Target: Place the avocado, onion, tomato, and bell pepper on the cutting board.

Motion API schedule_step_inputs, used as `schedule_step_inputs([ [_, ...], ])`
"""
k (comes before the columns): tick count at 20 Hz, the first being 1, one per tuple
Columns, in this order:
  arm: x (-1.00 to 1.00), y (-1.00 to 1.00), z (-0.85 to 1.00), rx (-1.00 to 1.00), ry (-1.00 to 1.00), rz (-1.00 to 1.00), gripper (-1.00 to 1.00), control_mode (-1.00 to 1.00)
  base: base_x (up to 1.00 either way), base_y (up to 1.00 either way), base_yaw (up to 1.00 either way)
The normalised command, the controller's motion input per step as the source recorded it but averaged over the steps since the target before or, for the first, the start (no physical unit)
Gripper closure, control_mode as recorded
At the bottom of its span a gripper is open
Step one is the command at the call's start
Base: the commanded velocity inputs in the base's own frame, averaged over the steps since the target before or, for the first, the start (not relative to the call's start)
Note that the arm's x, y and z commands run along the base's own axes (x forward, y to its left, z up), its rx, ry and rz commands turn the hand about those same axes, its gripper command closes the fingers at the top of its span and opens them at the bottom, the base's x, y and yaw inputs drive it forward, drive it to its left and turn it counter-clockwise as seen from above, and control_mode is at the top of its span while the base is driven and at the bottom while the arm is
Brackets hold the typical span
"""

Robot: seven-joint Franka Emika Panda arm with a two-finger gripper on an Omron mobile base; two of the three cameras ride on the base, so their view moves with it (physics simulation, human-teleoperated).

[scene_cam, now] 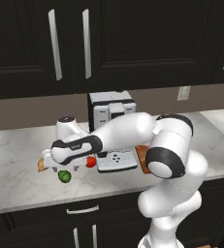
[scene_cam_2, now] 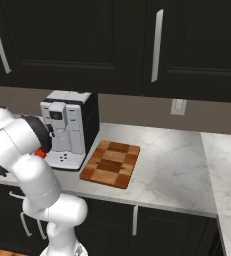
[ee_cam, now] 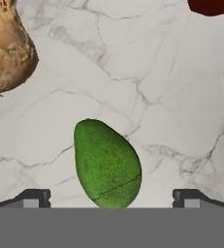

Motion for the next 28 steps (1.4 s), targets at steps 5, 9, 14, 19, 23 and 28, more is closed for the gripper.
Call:
schedule_step_inputs([
  [5, 0.0, 0.0, -0.17, 0.0, 0.0, 0.0, -1.0, -1.0, 0.0, 0.0, 0.0],
  [9, 0.0, 0.0, -0.18, 0.0, 0.0, 0.0, -1.0, -1.0, 0.0, 0.0, 0.0],
  [14, 0.0, 0.0, -0.16, 0.0, 0.0, 0.0, -1.0, -1.0, 0.0, 0.0, 0.0],
  [19, 0.0, 0.0, -0.11, 0.0, 0.0, 0.0, -1.0, -1.0, 0.0, 0.0, 0.0],
  [23, 0.0, 0.04, -0.04, 0.0, 0.0, 0.0, -1.0, -1.0, 0.0, 0.0, 0.0],
  [28, 0.0, 0.02, 0.0, 0.0, 0.0, 0.0, -1.0, -1.0, 0.0, 0.0, 0.0],
])
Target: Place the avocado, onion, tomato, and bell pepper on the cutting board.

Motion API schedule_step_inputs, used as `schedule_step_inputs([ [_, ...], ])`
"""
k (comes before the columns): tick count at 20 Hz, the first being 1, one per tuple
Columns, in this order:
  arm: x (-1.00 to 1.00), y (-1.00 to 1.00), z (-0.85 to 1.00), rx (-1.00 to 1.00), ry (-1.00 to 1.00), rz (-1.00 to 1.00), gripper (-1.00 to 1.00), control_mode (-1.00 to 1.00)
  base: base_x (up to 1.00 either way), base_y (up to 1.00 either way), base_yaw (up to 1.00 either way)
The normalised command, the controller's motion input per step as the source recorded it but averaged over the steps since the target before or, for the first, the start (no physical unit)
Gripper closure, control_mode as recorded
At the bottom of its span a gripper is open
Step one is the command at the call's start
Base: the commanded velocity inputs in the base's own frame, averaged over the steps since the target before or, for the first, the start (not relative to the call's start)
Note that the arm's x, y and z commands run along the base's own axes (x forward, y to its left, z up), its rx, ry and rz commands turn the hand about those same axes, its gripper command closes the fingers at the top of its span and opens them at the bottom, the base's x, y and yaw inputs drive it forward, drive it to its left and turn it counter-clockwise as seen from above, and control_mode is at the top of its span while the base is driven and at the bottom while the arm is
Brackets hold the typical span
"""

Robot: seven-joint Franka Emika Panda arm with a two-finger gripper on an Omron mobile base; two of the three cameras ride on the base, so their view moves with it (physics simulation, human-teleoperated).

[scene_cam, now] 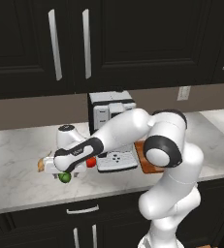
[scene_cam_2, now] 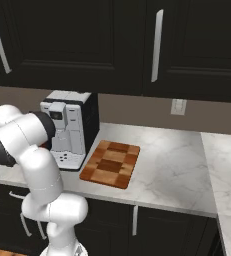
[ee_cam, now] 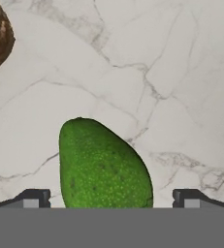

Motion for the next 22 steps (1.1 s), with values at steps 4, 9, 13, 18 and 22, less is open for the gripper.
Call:
schedule_step_inputs([
  [4, 0.0, 0.0, 0.0, 0.0, 0.0, 0.0, 1.0, -1.0, 0.0, 0.0, 0.0],
  [9, 0.0, 0.0, 0.0, 0.0, 0.0, 0.0, 1.0, -1.0, 0.0, 0.0, 0.0],
  [13, 0.0, 0.0, 0.0, 0.0, 0.0, 0.0, 1.0, -1.0, 0.0, 0.0, 0.0],
  [18, -0.59, -0.12, 0.21, 0.02, -0.05, 0.0, 1.0, -1.0, 0.0, 0.0, 0.0],
  [22, -1.0, -0.48, 0.5, 0.01, -0.15, 0.0, 1.0, -1.0, 0.0, 0.0, 0.0],
])
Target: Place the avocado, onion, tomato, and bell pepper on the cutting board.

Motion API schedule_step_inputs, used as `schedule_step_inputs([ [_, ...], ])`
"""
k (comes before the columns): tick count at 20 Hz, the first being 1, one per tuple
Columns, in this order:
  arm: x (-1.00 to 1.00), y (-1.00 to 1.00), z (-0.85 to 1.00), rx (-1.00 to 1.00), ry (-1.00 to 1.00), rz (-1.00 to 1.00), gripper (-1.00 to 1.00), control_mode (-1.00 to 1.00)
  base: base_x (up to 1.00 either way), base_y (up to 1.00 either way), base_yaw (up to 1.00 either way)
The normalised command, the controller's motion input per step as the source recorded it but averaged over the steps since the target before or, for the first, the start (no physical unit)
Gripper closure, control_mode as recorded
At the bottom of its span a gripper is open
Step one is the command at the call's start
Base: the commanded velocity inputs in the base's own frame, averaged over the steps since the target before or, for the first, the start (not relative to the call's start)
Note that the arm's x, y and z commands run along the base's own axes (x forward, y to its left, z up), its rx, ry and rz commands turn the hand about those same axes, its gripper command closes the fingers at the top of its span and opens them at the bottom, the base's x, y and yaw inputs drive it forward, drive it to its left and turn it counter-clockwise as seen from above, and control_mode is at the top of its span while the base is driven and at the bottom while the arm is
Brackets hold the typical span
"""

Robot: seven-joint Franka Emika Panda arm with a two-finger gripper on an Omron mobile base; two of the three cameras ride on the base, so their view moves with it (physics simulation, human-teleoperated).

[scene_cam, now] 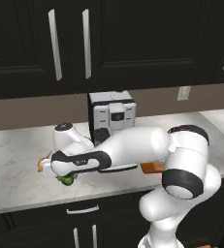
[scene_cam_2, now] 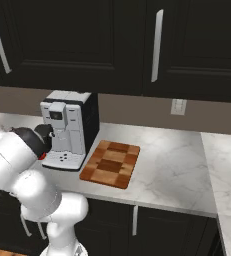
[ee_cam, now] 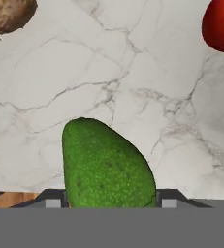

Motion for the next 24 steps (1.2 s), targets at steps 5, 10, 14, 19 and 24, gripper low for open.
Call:
schedule_step_inputs([
  [5, -0.76, -0.56, 0.55, 0.01, -0.15, 0.0, 1.0, -1.0, 0.0, 0.0, 0.0],
  [10, -0.26, -0.8, 0.61, 0.04, -0.09, 0.0, 1.0, -1.0, 0.0, 0.0, 0.0],
  [14, -0.34, -0.47, 0.4, 0.07, -0.08, -0.04, 1.0, -1.0, 0.0, 0.0, 0.0],
  [19, -0.05, -0.59, 0.16, 0.02, -0.07, -0.06, 1.0, -1.0, 0.0, 0.0, 0.0],
  [24, 0.0, -0.88, 0.04, 0.0, -0.02, -0.04, 1.0, -1.0, 0.0, 0.0, 0.0],
])
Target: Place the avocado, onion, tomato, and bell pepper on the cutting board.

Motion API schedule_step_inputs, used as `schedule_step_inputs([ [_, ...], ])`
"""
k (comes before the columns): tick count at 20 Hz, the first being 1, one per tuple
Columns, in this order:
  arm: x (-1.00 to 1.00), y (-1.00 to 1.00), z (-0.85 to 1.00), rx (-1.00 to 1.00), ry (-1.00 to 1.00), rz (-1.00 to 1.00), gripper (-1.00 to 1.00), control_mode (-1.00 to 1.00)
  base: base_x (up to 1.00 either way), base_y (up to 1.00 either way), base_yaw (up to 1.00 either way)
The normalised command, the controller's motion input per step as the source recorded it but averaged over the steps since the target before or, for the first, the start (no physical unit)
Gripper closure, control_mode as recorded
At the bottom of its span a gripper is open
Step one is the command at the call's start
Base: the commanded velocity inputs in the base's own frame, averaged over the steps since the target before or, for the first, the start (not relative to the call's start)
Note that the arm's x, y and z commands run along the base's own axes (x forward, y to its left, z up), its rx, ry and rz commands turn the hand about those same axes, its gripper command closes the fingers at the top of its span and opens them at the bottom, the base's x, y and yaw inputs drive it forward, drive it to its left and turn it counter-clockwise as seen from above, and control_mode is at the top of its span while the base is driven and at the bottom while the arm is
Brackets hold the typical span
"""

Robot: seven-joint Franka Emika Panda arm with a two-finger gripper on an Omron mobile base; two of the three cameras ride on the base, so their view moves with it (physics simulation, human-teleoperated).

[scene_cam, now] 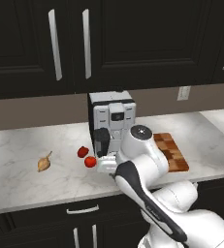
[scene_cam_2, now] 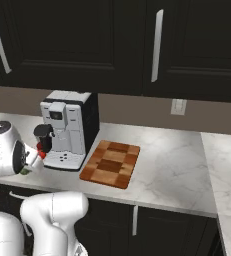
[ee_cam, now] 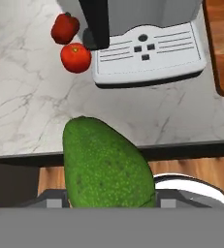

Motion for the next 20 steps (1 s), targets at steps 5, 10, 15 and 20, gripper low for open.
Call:
schedule_step_inputs([
  [5, 0.0, -0.99, 0.16, 0.0, 0.01, -0.03, 1.0, -1.0, 0.0, 0.0, 0.0],
  [10, 0.08, -1.0, 0.25, 0.0, 0.13, -0.01, 1.0, -1.0, 0.0, 0.0, 0.0],
  [15, 0.25, -1.0, 0.13, 0.0, 0.19, -0.02, 1.0, -1.0, 0.0, 0.0, 0.0],
  [20, 0.35, -0.98, 0.0, 0.0, 0.12, -0.02, 1.0, -1.0, 0.0, 0.0, 0.0],
])
